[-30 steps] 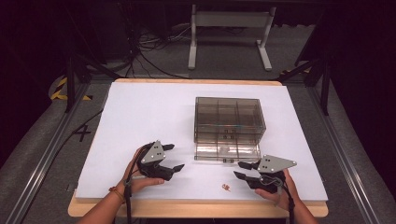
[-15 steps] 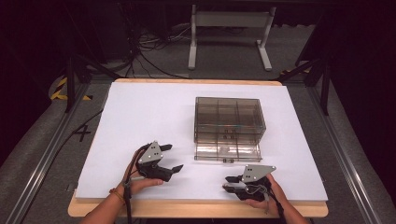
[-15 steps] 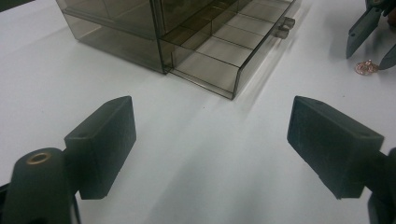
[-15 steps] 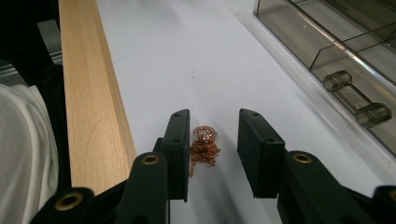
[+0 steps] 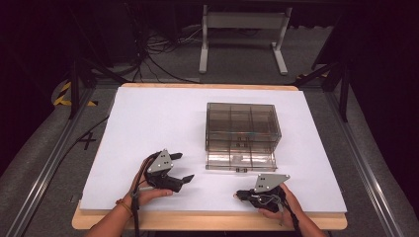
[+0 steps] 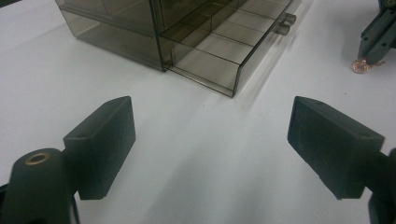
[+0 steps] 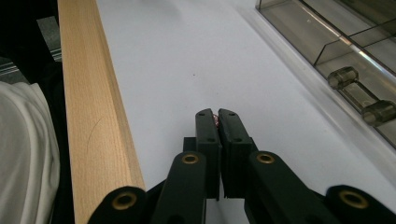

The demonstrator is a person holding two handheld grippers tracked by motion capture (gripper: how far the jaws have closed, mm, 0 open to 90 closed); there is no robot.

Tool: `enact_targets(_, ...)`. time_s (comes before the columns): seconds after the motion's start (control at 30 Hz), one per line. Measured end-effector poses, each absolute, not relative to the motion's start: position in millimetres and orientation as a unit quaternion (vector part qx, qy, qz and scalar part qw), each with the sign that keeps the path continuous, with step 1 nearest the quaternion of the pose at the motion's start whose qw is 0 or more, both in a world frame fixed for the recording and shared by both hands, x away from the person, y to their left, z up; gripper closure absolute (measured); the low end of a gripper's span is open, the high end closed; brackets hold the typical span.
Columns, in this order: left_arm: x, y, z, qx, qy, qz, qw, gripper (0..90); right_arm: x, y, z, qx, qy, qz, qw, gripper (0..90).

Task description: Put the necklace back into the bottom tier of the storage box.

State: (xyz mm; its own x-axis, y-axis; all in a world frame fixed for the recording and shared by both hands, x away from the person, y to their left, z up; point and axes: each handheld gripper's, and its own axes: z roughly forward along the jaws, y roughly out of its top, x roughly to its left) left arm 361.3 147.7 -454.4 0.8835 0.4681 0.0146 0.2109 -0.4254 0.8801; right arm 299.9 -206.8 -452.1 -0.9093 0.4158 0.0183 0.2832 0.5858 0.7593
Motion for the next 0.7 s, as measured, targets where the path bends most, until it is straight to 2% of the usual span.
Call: enact_targets(0.7,361.9,148.0,-454.3,0.835,0.203,0.128,0.496,15.8,294.1,-227.4,-417.2,0.210,0.853,0.459,0.132,89.1)
